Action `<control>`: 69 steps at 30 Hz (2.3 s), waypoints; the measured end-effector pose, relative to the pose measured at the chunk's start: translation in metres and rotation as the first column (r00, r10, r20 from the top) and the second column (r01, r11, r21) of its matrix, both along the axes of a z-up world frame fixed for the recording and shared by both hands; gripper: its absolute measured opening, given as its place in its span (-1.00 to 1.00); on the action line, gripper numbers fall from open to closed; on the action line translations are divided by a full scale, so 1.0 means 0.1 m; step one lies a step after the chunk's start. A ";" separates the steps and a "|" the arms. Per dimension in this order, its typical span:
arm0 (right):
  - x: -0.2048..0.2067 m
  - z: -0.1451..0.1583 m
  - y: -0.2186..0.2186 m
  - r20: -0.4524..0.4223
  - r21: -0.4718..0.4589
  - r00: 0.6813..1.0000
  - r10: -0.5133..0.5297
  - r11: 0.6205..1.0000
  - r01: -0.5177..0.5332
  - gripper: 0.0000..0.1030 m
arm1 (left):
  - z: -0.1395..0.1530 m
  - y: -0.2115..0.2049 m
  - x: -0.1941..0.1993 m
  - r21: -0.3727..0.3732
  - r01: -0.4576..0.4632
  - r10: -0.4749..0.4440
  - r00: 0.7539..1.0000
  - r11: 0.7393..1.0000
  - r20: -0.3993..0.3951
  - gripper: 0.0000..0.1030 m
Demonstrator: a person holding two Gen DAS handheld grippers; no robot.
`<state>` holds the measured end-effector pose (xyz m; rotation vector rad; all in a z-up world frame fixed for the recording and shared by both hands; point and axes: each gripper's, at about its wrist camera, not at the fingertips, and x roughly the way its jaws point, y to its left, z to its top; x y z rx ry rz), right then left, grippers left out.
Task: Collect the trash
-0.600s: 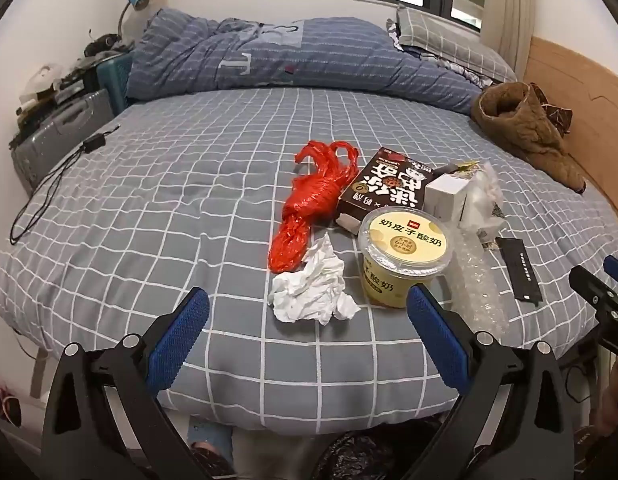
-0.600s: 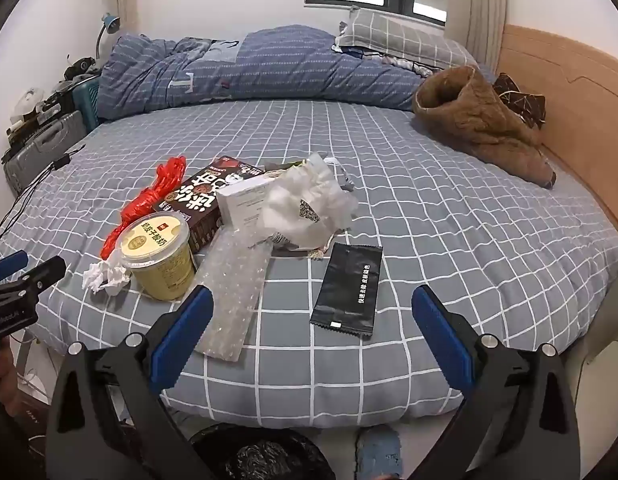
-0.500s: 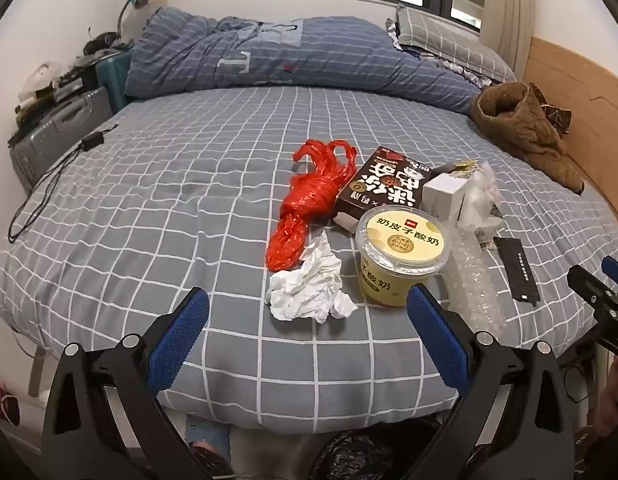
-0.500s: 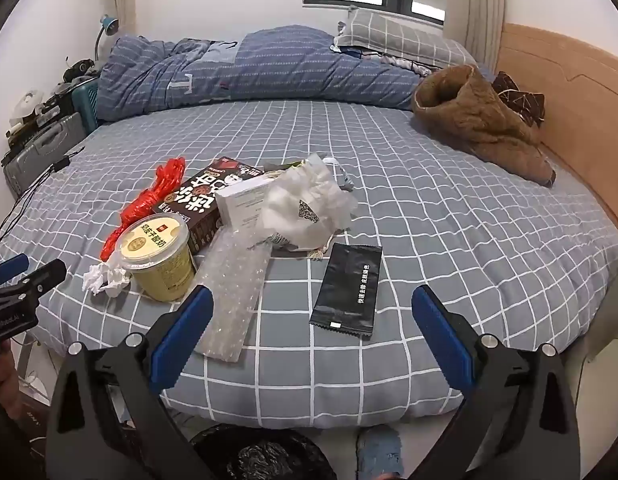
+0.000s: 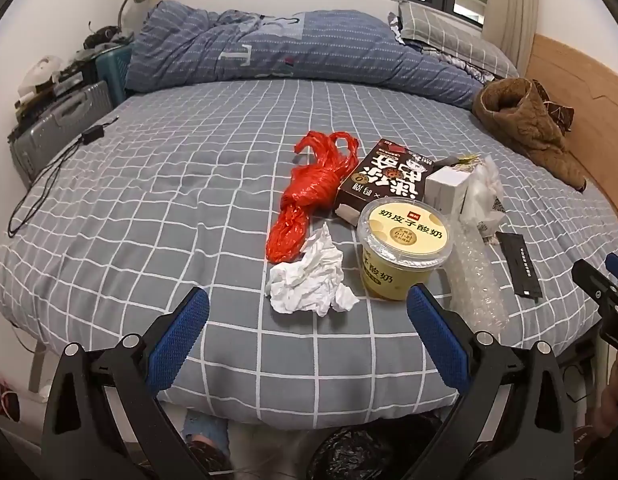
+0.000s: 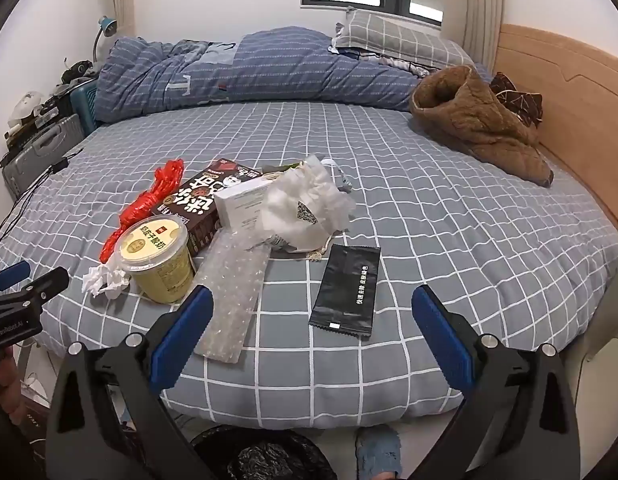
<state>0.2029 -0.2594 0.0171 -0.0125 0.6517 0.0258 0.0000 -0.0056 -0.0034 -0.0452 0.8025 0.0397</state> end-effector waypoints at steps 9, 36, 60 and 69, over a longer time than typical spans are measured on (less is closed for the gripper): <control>0.01 0.01 0.00 -0.001 0.009 1.000 0.002 1.000 -0.002 0.85 | 0.02 0.02 -0.01 0.001 0.002 -0.002 1.000 1.000 0.000 0.89; -0.08 0.06 -0.02 0.013 0.010 1.000 -0.012 1.000 0.011 0.85 | 0.12 -0.08 -0.09 0.025 0.007 -0.007 1.000 1.000 0.013 0.89; -0.08 0.06 -0.09 0.012 0.008 1.000 -0.026 1.000 0.026 0.85 | 0.07 -0.15 -0.05 0.028 0.017 -0.017 1.000 0.999 -0.002 0.89; -0.09 0.05 -0.08 0.013 0.007 1.000 -0.026 1.000 0.026 0.85 | 0.07 -0.16 -0.05 0.028 0.016 -0.015 1.000 0.999 -0.004 0.89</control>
